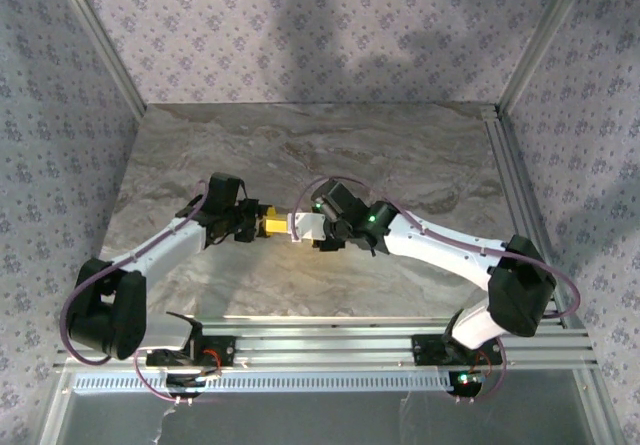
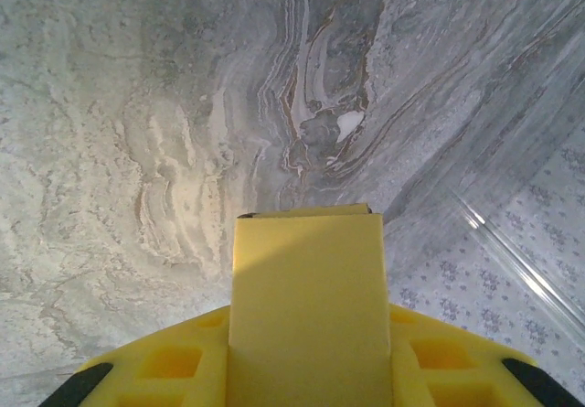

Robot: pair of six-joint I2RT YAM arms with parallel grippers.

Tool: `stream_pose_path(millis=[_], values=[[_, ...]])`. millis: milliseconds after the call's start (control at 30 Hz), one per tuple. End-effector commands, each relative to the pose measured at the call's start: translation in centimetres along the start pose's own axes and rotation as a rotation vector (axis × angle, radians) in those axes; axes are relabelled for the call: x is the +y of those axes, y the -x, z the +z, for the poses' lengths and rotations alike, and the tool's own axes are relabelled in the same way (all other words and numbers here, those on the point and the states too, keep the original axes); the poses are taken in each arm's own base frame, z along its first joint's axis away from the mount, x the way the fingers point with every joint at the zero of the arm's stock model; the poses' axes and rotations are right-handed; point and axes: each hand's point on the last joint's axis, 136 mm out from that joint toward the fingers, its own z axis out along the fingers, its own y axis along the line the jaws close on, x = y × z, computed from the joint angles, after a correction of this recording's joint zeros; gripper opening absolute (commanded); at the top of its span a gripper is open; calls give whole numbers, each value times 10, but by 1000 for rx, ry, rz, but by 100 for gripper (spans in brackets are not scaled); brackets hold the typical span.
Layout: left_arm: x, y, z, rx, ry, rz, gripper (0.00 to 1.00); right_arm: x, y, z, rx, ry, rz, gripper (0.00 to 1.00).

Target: Fold the paper box

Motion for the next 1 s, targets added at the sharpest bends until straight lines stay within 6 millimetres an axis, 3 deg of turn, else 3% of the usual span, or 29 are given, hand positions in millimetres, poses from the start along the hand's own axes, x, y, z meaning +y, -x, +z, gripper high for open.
stream_pose_path(millis=[0,200,367,433,533,633,733,867,967], values=[[2,-8,6,62,-14,10,6,4,-2,4,27,21,5,36],[6,-7,10,69,-13,26,17,6,-10,6,47,23,26,30],[-2,3,0,41,-50,112,68,12,-17,-7,35,111,62,30],[-8,10,-14,9,-72,183,73,17,-21,-13,35,161,73,30],[-24,22,-48,-105,-95,389,71,33,-35,-23,65,266,88,30],[-47,3,-69,-94,-170,702,56,29,-32,-32,37,295,98,31],[-53,-26,-76,1,-206,928,44,30,-36,-31,34,315,107,32],[-47,-41,-78,38,-184,1179,35,31,-39,-25,40,336,98,32],[-41,-46,-69,53,-196,1336,31,30,-45,-16,72,346,67,31]])
